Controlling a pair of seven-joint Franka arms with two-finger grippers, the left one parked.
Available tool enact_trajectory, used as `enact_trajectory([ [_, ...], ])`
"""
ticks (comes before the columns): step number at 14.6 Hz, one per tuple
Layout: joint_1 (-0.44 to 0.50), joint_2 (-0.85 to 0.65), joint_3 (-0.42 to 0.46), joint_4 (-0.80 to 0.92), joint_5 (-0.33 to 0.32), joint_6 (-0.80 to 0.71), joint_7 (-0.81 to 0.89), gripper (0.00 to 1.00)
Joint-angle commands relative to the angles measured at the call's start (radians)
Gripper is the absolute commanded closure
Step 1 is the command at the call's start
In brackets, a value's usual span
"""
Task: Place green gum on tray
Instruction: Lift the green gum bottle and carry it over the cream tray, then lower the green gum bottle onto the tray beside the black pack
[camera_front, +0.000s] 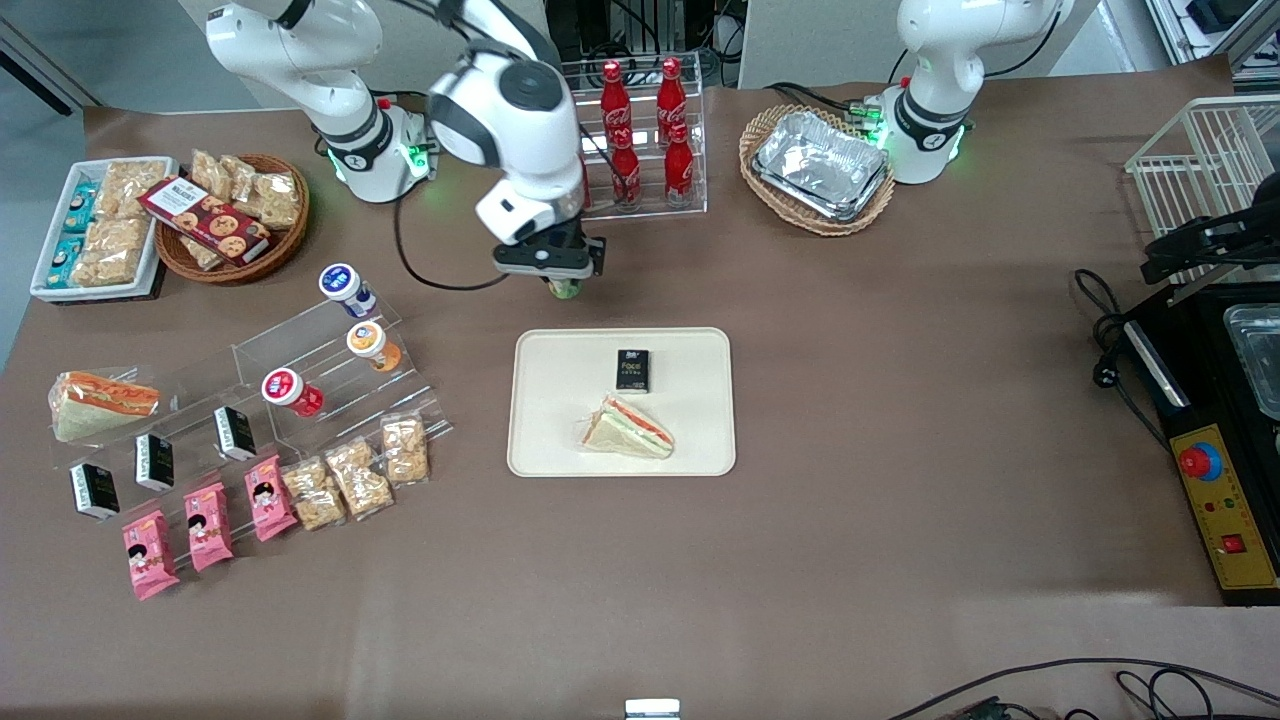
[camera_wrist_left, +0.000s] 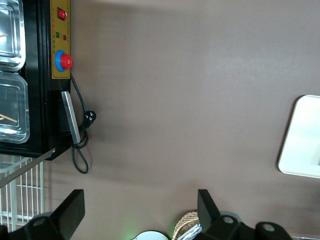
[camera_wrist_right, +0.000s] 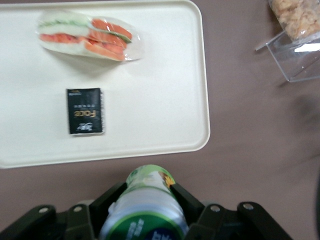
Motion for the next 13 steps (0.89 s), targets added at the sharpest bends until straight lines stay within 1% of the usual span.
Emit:
enact_trajectory([
  [1, 0.008, 0.232, 0.003, 0.03, -0.313, 0.085, 0.267, 0.75],
  [2, 0.006, 0.268, 0.0, 0.035, -0.37, 0.099, 0.301, 0.75],
  [3, 0.003, 0.299, -0.005, 0.038, -0.402, 0.113, 0.312, 0.75],
  [5, 0.003, 0.337, -0.067, 0.036, -0.442, 0.182, 0.312, 0.75],
  [7, 0.006, 0.363, -0.103, 0.038, -0.461, 0.222, 0.312, 0.75],
  [8, 0.006, 0.377, -0.118, 0.038, -0.491, 0.24, 0.312, 0.75],
  [9, 0.006, 0.389, -0.138, 0.038, -0.507, 0.266, 0.315, 0.75],
  [10, 0.006, 0.399, -0.147, 0.038, -0.507, 0.288, 0.315, 0.75],
  [13, 0.006, 0.417, -0.15, 0.041, -0.508, 0.299, 0.318, 0.75],
])
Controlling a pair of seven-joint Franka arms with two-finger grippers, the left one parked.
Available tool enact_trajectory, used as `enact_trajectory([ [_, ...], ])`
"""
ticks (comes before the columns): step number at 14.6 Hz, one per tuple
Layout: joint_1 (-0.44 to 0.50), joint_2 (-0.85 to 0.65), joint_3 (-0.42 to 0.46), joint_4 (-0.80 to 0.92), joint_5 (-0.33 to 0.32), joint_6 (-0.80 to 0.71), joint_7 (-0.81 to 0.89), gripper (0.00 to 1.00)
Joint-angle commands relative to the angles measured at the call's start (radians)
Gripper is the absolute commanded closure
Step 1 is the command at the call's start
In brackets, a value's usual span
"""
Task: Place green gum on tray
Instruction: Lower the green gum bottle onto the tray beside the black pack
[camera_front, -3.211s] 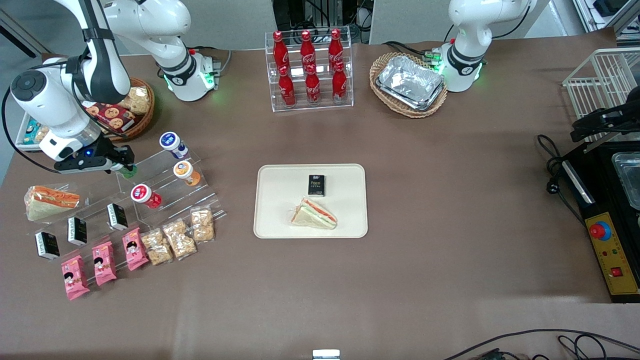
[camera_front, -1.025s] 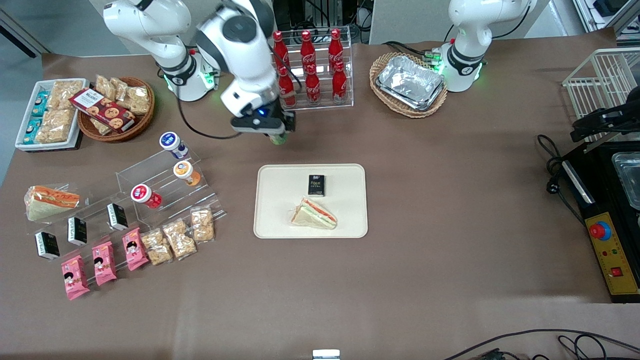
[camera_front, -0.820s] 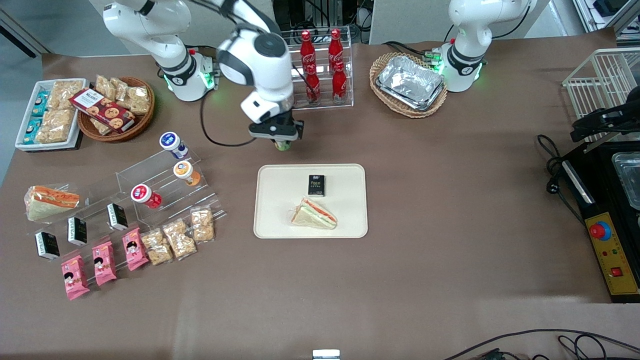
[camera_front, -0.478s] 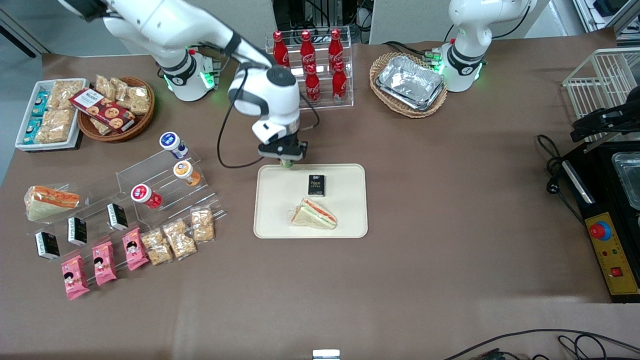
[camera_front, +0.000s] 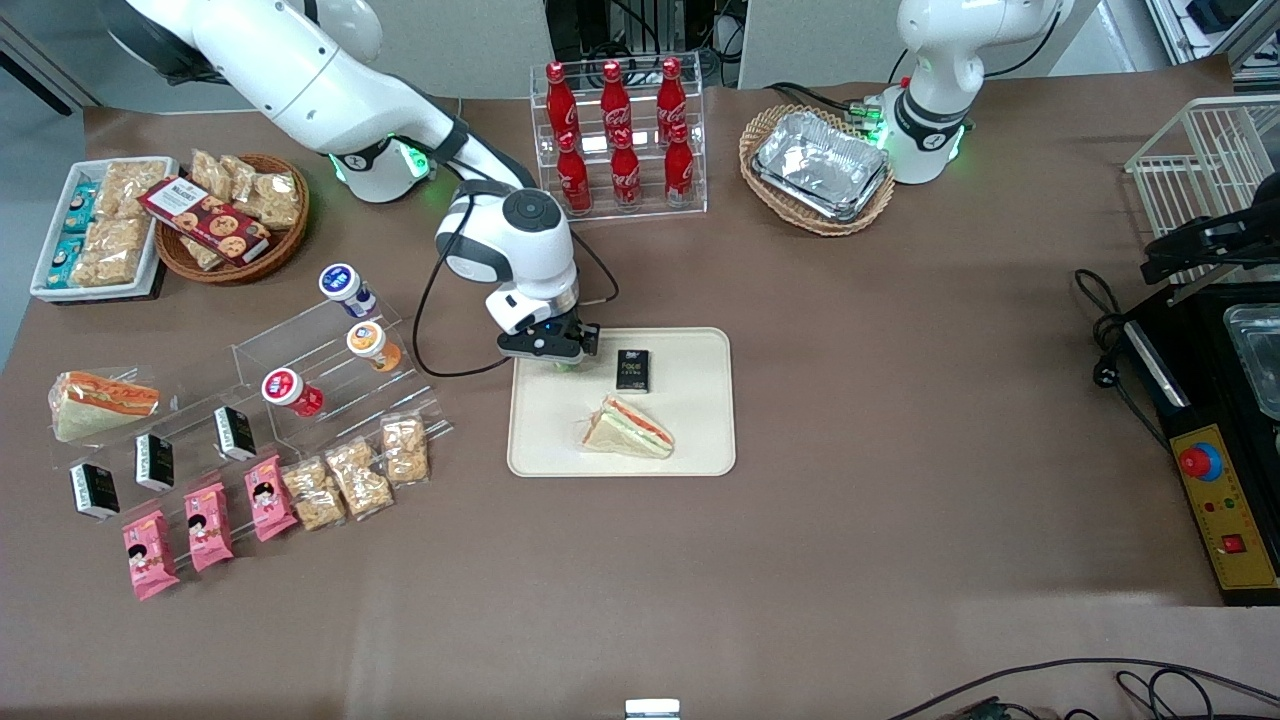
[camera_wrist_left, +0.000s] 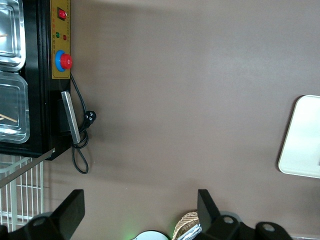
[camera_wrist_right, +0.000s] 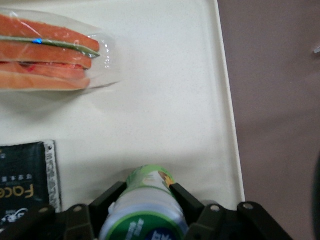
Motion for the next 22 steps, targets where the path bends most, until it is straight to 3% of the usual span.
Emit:
enact_trajectory([
  [1, -0.005, 0.045, 0.007, 0.03, -0.036, 0.028, 0.027, 0.75],
  [4, -0.005, 0.056, 0.007, 0.035, -0.036, 0.038, 0.042, 0.69],
  [5, -0.005, 0.056, 0.005, 0.035, -0.036, 0.037, 0.042, 0.47],
  [7, -0.004, 0.056, -0.004, 0.035, -0.036, 0.037, 0.042, 0.37],
  [10, -0.004, 0.054, -0.005, 0.038, -0.036, 0.037, 0.042, 0.0],
  [18, -0.03, -0.096, 0.007, 0.046, 0.002, 0.026, 0.016, 0.0],
  [20, -0.031, -0.119, 0.007, 0.049, 0.056, 0.025, -0.022, 0.0],
  [22, -0.043, -0.133, 0.007, 0.076, 0.169, -0.023, -0.14, 0.0],
])
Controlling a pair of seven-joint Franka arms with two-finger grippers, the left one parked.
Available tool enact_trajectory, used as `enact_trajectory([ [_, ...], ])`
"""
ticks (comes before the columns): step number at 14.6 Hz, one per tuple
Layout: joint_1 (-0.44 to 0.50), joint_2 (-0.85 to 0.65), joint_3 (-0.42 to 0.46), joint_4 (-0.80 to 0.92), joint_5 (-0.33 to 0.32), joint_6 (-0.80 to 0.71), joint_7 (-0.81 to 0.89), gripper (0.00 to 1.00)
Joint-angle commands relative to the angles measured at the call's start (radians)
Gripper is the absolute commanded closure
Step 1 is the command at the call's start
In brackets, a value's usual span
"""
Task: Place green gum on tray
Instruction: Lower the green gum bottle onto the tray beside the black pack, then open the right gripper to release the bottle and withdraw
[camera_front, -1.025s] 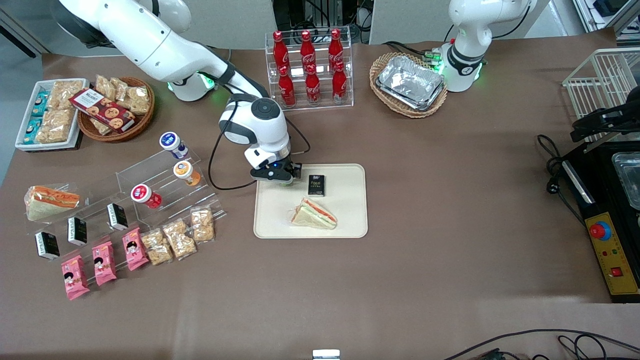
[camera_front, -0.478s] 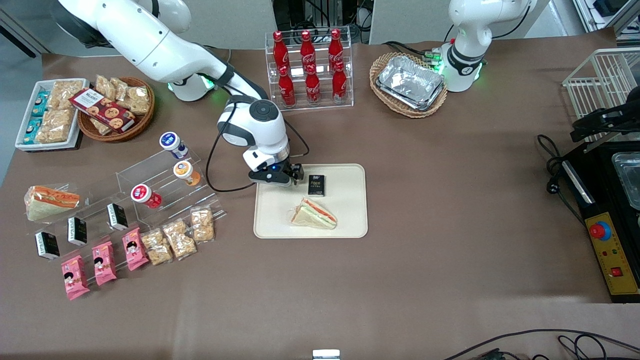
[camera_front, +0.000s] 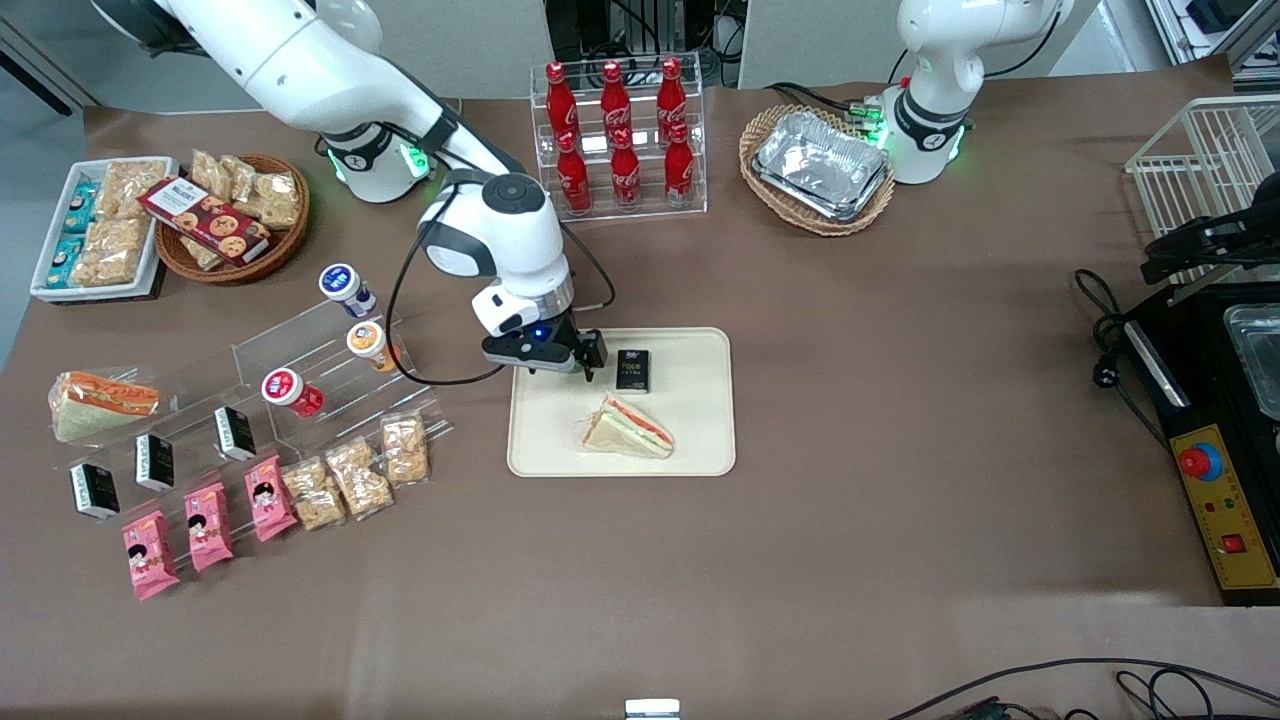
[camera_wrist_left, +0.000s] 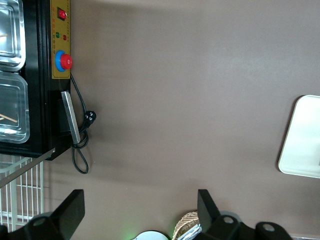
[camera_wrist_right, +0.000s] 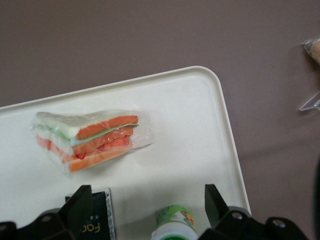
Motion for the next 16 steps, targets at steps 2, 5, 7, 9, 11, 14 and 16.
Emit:
enact_trajectory([
  [2, -0.022, -0.054, 0.006, 0.09, 0.264, -0.168, -0.276, 0.0],
  [5, -0.054, -0.068, 0.006, 0.267, 0.433, -0.43, -0.509, 0.0],
  [7, -0.11, -0.108, 0.006, 0.344, 0.482, -0.573, -0.635, 0.0],
  [9, -0.148, -0.181, -0.007, 0.387, 0.531, -0.664, -0.794, 0.0],
  [11, -0.151, -0.243, -0.085, 0.43, 0.622, -0.753, -0.878, 0.0],
  [14, -0.141, -0.307, -0.205, 0.486, 0.676, -0.86, -0.963, 0.0],
  [16, -0.142, -0.33, -0.288, 0.519, 0.671, -0.942, -1.131, 0.0],
])
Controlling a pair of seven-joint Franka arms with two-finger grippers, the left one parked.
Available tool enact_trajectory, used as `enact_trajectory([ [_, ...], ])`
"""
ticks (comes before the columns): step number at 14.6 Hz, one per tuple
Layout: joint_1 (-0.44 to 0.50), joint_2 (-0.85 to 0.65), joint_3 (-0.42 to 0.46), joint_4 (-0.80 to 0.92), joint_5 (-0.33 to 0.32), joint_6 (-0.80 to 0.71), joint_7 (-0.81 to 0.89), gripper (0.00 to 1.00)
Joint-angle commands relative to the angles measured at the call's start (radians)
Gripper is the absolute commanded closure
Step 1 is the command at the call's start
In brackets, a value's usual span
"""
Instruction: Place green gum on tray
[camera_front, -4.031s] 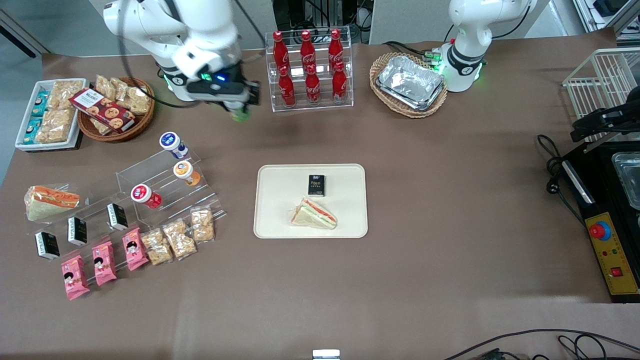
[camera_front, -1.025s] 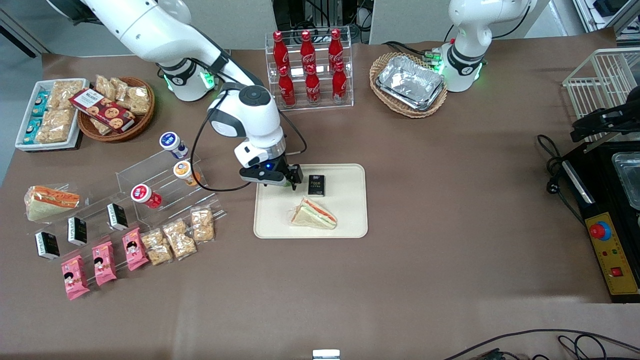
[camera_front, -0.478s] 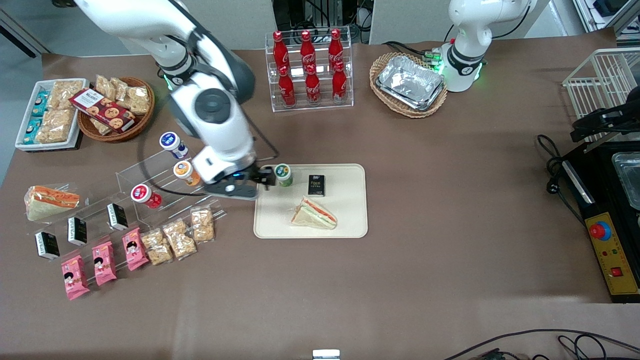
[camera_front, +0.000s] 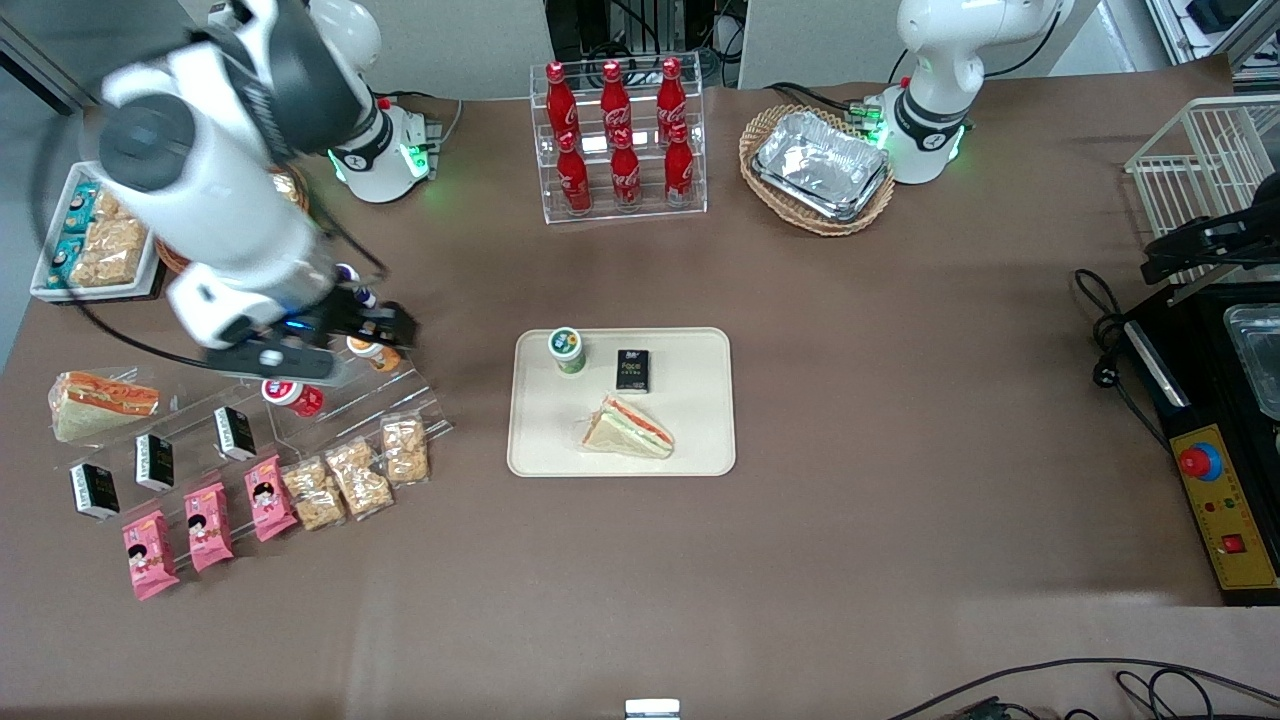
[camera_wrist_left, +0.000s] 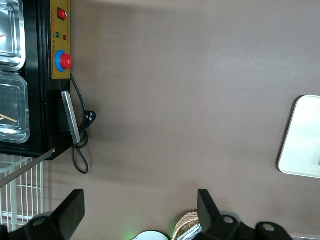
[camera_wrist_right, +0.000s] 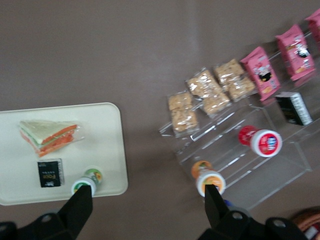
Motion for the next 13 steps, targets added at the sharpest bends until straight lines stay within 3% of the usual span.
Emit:
enact_trajectory([
  [1, 0.009, -0.05, -0.149, 0.047, 0.033, -0.118, -0.276, 0.0],
  [4, 0.01, -0.116, -0.291, 0.046, 0.022, -0.135, -0.499, 0.0],
  [8, 0.01, -0.145, -0.446, 0.043, 0.036, -0.183, -0.649, 0.0],
  [13, 0.07, -0.164, -0.616, 0.044, 0.054, -0.18, -0.654, 0.0],
])
